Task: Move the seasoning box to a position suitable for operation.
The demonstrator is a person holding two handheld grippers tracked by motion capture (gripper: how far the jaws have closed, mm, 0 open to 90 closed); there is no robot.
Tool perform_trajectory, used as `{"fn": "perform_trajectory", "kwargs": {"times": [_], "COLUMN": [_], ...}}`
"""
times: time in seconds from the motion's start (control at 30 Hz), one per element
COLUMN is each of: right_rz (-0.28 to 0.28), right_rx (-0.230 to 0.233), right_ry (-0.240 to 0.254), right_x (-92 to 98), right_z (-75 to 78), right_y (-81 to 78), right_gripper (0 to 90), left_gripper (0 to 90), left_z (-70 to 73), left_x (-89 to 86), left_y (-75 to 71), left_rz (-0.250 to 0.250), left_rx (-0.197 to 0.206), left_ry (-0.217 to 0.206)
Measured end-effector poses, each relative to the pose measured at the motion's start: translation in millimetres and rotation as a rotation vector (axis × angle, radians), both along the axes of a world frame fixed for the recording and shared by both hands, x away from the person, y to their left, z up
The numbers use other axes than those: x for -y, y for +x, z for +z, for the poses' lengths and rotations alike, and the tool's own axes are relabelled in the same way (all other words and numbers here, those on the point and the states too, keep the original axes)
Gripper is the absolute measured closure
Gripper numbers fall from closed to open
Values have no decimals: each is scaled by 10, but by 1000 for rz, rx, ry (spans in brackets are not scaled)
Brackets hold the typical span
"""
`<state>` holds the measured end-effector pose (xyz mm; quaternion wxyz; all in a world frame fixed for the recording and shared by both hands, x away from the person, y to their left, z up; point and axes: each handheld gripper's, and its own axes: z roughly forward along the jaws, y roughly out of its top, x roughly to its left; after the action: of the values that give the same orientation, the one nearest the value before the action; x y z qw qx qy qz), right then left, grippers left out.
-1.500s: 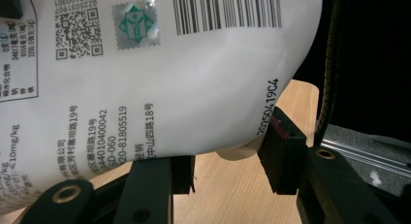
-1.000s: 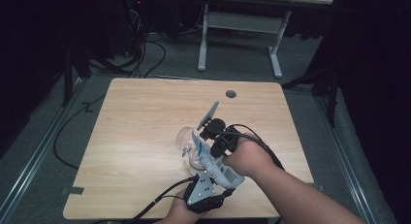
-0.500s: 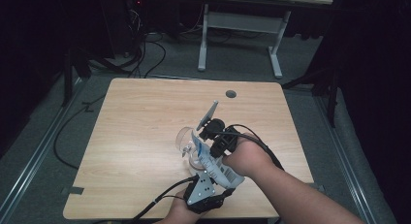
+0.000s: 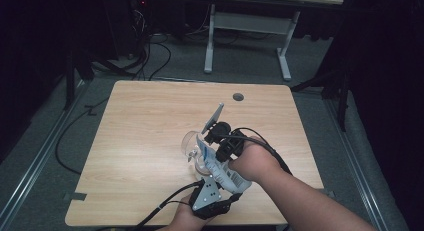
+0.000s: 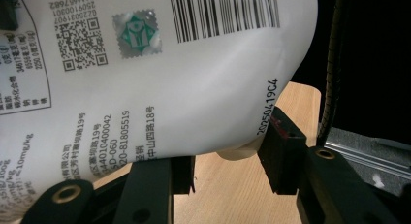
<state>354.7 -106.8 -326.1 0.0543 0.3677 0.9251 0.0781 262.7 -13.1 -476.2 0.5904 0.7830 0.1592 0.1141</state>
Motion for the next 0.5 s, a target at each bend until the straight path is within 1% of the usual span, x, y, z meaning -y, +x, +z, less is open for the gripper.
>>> {"fn": "perform_trajectory", "kwargs": {"times": [0.1,0.23,0.33,0.5], "right_rz": [4,-12,3,1], "right_rx": [1,0,8,4], "right_ry": [-4,-6,-6,-10], "right_x": [-4,-17,-19,-30], "right_z": [-1,15,25,33], "right_y": [3,3,10,7], "right_gripper": [900,900,900,900], "left_gripper": [613,613,613,613], "left_z": [5,14,22,25], "left_x": [-2,-8,-13,-16], "left_y": [2,6,9,10], "left_rz": [0,2,2,2], "left_rx": [0,0,0,2], "left_ry": [-1,-5,-10,-11]}}
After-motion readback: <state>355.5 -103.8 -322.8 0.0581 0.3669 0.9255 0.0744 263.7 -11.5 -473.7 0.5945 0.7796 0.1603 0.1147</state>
